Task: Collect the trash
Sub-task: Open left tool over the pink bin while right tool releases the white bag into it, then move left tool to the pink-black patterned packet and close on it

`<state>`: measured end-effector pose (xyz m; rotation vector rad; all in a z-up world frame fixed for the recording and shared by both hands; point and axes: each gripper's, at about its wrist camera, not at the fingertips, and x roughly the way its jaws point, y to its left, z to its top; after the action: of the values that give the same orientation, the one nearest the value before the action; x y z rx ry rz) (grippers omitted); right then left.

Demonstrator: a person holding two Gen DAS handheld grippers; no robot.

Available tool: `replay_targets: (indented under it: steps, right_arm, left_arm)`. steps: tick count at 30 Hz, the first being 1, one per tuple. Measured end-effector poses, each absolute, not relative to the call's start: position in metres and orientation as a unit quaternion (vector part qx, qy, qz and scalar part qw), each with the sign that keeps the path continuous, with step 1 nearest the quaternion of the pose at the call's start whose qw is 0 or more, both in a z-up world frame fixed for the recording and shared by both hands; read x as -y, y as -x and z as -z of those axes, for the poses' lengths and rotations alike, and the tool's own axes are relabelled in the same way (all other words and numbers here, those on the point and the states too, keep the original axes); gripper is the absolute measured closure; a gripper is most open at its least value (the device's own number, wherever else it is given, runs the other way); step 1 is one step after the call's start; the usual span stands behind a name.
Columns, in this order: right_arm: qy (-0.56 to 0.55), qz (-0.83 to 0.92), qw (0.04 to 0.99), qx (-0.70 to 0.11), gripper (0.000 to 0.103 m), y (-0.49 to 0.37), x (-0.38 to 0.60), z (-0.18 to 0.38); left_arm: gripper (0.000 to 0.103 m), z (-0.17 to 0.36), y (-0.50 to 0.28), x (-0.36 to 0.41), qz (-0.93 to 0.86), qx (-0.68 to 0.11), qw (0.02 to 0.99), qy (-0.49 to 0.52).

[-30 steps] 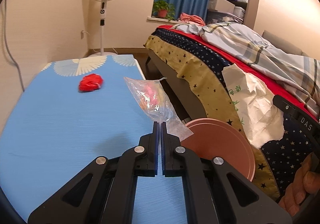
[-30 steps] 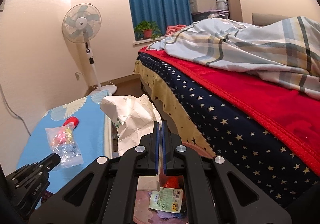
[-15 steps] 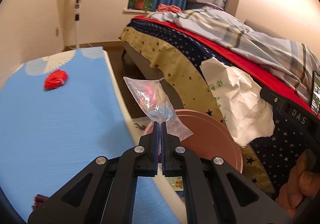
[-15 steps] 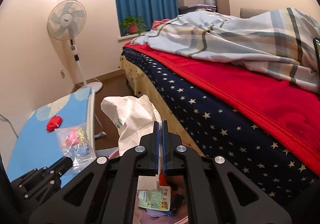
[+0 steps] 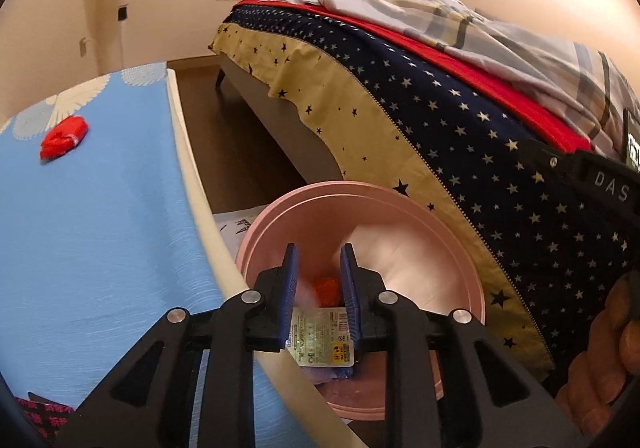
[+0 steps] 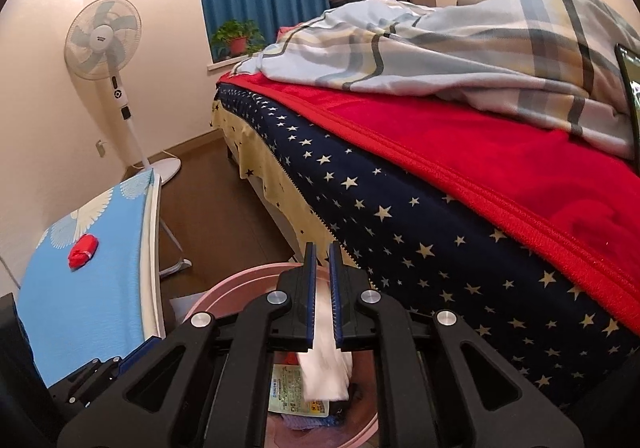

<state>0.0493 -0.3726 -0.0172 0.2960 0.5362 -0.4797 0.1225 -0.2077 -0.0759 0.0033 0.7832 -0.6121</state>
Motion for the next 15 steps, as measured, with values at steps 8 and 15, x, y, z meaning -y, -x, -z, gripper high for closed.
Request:
replay_targets:
  steps: [8,15]
  right_arm:
    - [-0.151,0.215,0.932,-0.251,0.094,-0.049,0.366,0.013]
    - [-0.156,0.175,0.944,-0.233,0.094,-0.042,0.352,0.004]
  left_arm:
    - [0.081,0.061,-0.116,0.187,0.269,-0.354,0.896,0.001]
    - [0.081,0.034,-0.1,0.159,0.233,-0.323,0.917,-0.003]
